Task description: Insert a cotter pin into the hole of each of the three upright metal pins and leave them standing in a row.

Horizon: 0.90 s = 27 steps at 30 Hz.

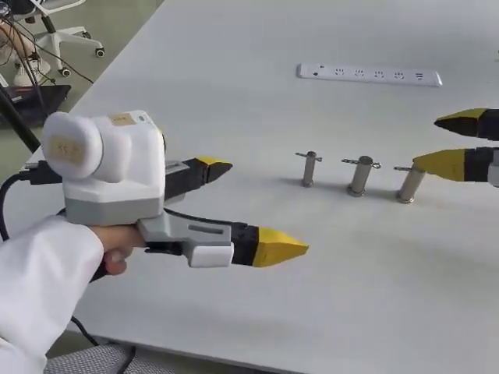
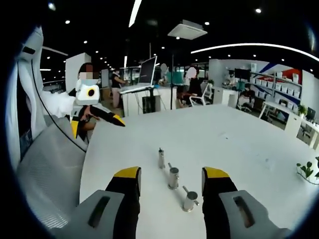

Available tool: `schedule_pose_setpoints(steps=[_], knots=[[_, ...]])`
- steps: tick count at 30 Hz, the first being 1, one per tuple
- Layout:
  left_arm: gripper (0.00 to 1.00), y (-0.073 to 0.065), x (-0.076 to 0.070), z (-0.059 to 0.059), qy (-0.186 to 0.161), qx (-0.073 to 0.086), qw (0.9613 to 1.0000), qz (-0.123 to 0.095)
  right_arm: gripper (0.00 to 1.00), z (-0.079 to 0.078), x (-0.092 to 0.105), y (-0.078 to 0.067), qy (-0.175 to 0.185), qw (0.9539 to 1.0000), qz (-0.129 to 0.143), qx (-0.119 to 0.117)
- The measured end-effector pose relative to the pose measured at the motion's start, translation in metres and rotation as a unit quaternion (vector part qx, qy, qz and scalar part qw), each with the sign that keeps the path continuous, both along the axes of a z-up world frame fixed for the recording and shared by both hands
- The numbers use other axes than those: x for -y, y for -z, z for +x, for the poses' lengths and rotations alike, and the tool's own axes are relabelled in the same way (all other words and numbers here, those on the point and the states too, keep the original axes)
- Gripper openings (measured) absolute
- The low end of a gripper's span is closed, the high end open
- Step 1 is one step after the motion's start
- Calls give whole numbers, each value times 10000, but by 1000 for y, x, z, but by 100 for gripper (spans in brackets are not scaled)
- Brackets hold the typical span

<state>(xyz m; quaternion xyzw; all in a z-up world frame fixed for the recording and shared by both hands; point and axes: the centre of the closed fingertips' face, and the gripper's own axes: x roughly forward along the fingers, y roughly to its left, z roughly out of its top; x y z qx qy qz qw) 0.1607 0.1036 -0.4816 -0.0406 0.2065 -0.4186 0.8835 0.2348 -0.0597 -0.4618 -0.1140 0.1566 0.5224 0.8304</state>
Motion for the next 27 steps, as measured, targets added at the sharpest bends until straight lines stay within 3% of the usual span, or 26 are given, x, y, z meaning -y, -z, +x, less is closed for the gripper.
schedule_pose_setpoints(steps=[3, 5, 9, 13, 16, 27], knots=[[99, -4, -3, 0, -76, 53, 9999, -71, 50, -16, 7, -1, 202, 9996, 157, -101], [99, -5, -8, 0, -143, 73, 9998, -92, 56, -28, 9, -3, 392, 9972, 506, -387], [99, -6, -18, -3, -269, 85, 9995, -130, 66, -42, 21, -3, 774, 9926, 784, -502], [99, -5, -22, -15, -161, -13, 9997, -167, 75, -52, 34, 2, 1068, 9888, 863, -581], [99, 1, -28, -23, -149, -61, 9999, -48, 81, -62, 40, 8, 1252, 9858, 876, -693], [99, 13, -47, -35, -424, -301, 9986, -39, 92, -90, 65, 34, 1937, 9697, 944, -1150]])
